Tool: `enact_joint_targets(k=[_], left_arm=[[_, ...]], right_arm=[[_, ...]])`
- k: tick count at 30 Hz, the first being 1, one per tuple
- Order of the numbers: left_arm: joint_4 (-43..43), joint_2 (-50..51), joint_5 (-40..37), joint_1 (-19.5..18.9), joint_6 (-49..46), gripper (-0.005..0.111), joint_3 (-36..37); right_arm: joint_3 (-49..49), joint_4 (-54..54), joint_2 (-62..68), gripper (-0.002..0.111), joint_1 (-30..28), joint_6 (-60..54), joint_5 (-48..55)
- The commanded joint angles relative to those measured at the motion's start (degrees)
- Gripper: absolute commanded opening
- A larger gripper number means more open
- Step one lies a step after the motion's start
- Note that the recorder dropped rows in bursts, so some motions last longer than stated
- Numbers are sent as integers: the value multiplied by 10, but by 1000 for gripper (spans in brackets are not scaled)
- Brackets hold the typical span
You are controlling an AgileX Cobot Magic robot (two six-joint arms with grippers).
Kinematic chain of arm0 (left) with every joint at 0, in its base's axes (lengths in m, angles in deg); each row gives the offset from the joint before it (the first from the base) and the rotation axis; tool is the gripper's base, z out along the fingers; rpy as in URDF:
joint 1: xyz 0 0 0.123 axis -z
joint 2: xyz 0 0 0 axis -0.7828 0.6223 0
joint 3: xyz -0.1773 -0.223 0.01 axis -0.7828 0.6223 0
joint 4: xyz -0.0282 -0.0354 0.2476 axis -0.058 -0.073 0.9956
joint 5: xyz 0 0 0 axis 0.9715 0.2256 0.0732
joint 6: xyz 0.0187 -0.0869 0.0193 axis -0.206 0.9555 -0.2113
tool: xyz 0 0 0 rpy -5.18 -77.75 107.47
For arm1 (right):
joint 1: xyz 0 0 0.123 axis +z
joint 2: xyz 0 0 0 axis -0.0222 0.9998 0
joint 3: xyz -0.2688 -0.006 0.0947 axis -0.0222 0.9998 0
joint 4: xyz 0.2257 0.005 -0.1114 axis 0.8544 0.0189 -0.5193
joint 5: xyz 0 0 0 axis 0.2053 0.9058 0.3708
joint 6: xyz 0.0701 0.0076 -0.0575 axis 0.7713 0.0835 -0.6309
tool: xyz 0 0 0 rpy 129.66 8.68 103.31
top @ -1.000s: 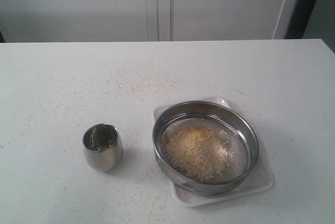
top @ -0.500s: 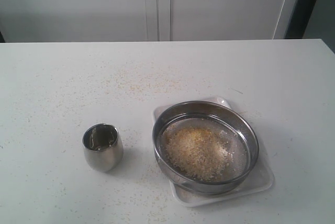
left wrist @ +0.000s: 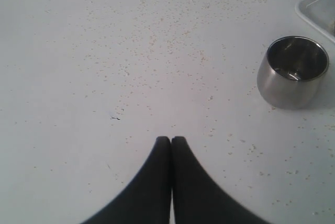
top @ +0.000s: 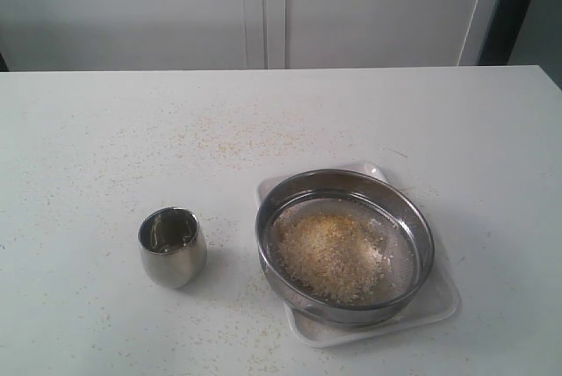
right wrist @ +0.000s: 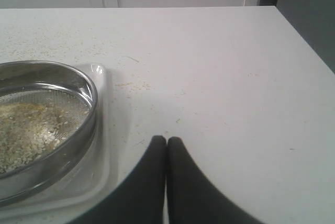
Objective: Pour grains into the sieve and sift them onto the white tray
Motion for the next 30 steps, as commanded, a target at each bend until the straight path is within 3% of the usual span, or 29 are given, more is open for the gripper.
enact_joint_targets(k=[1, 23, 30], left_arm=[[-2, -4, -3, 2, 0, 0, 4], [-4, -4, -3, 14, 0, 0, 4], [-4, -4, -3, 17, 0, 0, 4]], right_arm=[[3, -1, -3, 0, -2, 3, -8], [3, -1, -3, 0, -2, 9, -9], [3, -1, -3, 0, -2, 9, -85]])
